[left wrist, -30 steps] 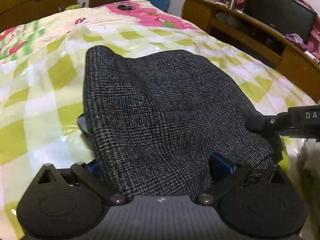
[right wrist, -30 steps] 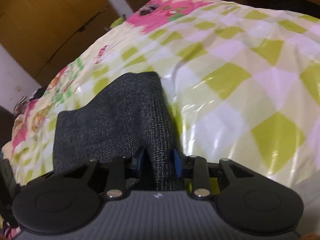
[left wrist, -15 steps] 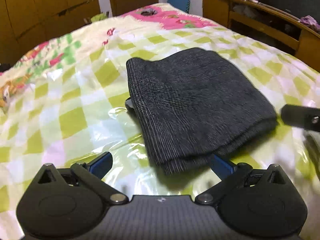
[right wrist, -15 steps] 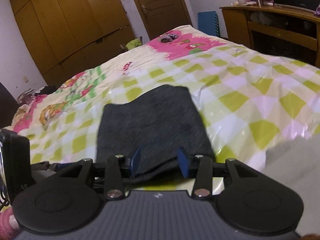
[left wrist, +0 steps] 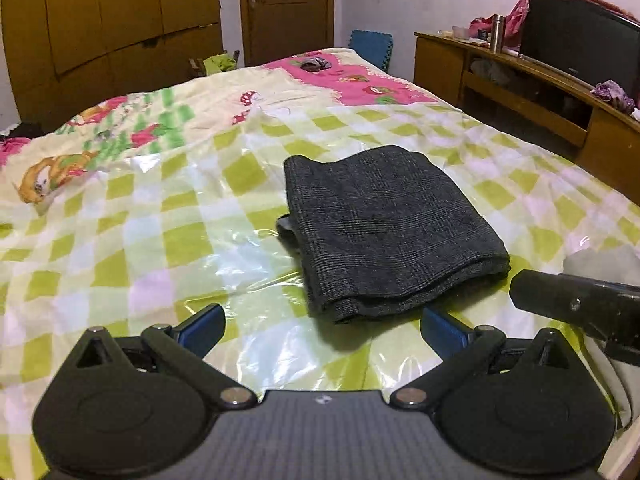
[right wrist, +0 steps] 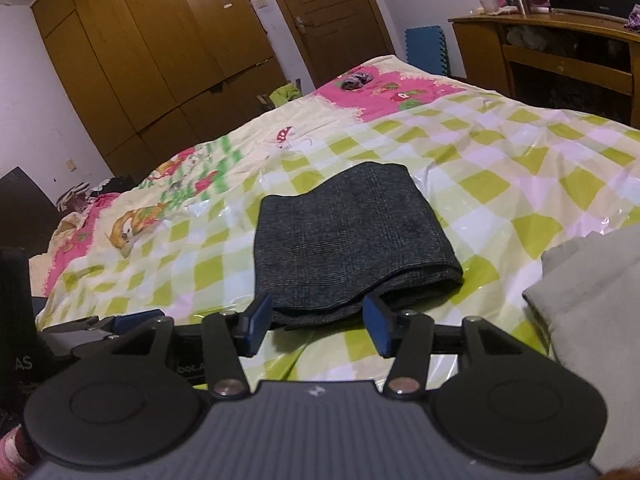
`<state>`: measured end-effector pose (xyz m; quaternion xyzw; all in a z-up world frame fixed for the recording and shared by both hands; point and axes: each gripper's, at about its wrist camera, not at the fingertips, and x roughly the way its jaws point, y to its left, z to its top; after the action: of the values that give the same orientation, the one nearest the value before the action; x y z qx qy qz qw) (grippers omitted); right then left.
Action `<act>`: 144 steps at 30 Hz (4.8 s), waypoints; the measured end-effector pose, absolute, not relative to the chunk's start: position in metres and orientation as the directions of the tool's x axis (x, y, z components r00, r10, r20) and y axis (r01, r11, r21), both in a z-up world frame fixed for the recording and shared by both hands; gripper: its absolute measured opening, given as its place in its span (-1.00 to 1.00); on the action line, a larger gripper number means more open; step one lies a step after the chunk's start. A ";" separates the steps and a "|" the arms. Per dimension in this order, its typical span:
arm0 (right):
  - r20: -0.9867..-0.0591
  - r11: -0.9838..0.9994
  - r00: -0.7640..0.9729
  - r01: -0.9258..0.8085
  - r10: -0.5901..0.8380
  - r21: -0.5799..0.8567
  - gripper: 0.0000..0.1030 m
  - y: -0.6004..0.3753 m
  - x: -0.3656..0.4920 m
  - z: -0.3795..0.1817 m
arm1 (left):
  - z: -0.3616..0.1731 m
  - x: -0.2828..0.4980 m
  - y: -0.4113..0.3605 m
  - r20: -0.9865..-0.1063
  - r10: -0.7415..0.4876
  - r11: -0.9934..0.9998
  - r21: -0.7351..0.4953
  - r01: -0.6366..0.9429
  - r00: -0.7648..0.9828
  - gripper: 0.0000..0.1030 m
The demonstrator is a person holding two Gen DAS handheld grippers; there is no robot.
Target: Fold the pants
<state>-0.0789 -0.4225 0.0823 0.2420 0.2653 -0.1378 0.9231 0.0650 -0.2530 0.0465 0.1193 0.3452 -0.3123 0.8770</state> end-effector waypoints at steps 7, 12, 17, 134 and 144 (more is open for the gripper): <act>-0.550 0.845 0.829 0.366 -0.105 0.390 0.02 -0.411 -0.085 0.081 | 0.059 0.057 -0.240 -0.663 -0.481 0.781 -0.027 0.624 0.574 1.00; -0.554 0.839 0.827 0.370 -0.101 0.400 0.03 -0.411 -0.087 0.080 | 0.062 0.050 -0.243 -0.646 -0.438 0.788 0.058 0.613 0.625 1.00; -0.552 0.836 0.828 0.369 -0.097 0.406 0.04 -0.409 -0.089 0.078 | 0.065 0.045 -0.238 -0.642 -0.453 0.794 0.026 0.607 0.619 1.00; -0.642 0.785 0.759 0.463 -0.110 0.412 0.35 -0.396 -0.130 0.046 | 0.013 0.030 -0.227 -0.822 -0.385 0.808 -0.081 0.584 0.419 1.00; -0.642 0.785 0.758 0.463 -0.111 0.412 0.36 -0.395 -0.130 0.046 | 0.012 0.029 -0.227 -0.824 -0.382 0.809 -0.079 0.583 0.419 1.00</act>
<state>-0.1300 -0.3954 0.0459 0.2859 0.3082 -0.1606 0.8930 0.0294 -0.2267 0.0118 0.1103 0.4551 -0.2891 0.8350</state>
